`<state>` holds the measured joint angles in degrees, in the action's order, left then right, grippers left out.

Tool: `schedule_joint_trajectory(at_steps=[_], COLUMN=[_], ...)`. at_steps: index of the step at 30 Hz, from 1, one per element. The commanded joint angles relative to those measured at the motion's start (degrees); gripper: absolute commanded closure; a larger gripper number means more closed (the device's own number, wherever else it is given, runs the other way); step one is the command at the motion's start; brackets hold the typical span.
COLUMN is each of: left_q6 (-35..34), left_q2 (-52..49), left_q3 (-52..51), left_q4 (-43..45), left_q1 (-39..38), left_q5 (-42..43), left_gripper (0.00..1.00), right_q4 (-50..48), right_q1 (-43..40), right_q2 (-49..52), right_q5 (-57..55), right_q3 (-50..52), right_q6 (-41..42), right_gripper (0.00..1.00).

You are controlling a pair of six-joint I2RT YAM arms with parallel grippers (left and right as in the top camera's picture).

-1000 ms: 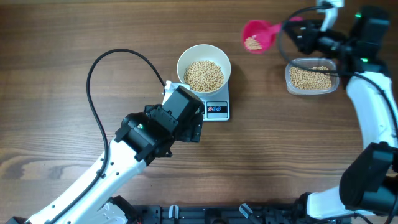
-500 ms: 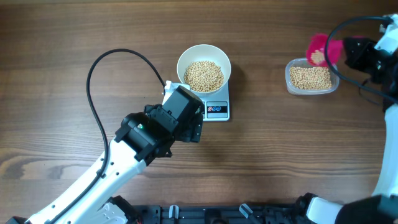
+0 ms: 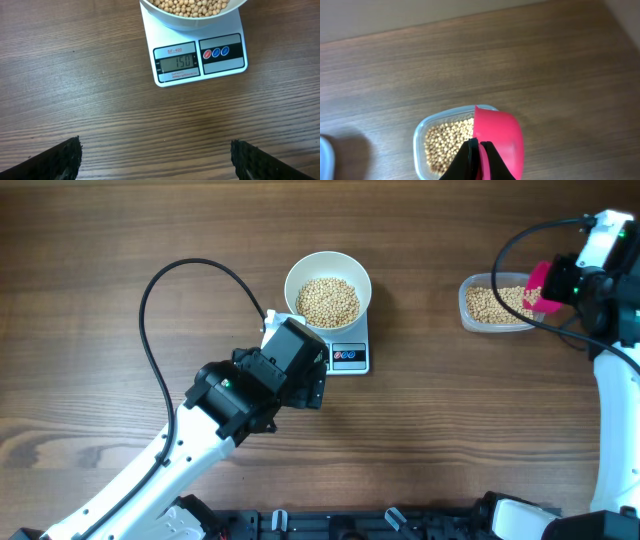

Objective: Scoop item into bowl and weigh 150g on scale
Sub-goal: 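Carry the pink scoop right to the clear soybean tub, then lower the scoop into the tub and open the right gripper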

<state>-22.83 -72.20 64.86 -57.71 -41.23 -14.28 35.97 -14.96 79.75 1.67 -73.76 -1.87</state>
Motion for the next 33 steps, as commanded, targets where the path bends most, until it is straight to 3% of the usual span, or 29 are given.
schedule_joint_trajectory(at_steps=[1, 17, 27, 30, 33], left_q6=[-0.11, -0.11, -0.11, -0.11, -0.11], left_q2=[0.09, 0.09, 0.09, 0.09, 0.09], left_q3=[-0.26, -0.26, -0.26, -0.26, -0.24], left_q4=[0.0, 0.02, 0.0, 0.02, 0.0], left_q1=[0.2, 0.2, 0.2, 0.2, 0.2], left_q5=[-0.13, -0.13, -0.13, -0.13, -0.13], left_gripper=[0.0, 0.0, 0.0, 0.0, 0.0], right_q4=[-0.79, -3.13, -3.19, -3.15, -3.3], right_q1=[1.44, 9.9, 11.58, 11.56, 10.36], right_q2=[1.64, 4.61, 5.14, 5.14, 5.11], right_q5=[-5.33, -16.68, -17.75, -17.7, -10.32], right_q3=[-0.92, -0.92, -0.92, -0.92, -0.92], right_q6=[-2.43, -9.42, -11.67, -9.46, 0.79], right_gripper=[0.96, 0.96, 0.96, 0.96, 0.96])
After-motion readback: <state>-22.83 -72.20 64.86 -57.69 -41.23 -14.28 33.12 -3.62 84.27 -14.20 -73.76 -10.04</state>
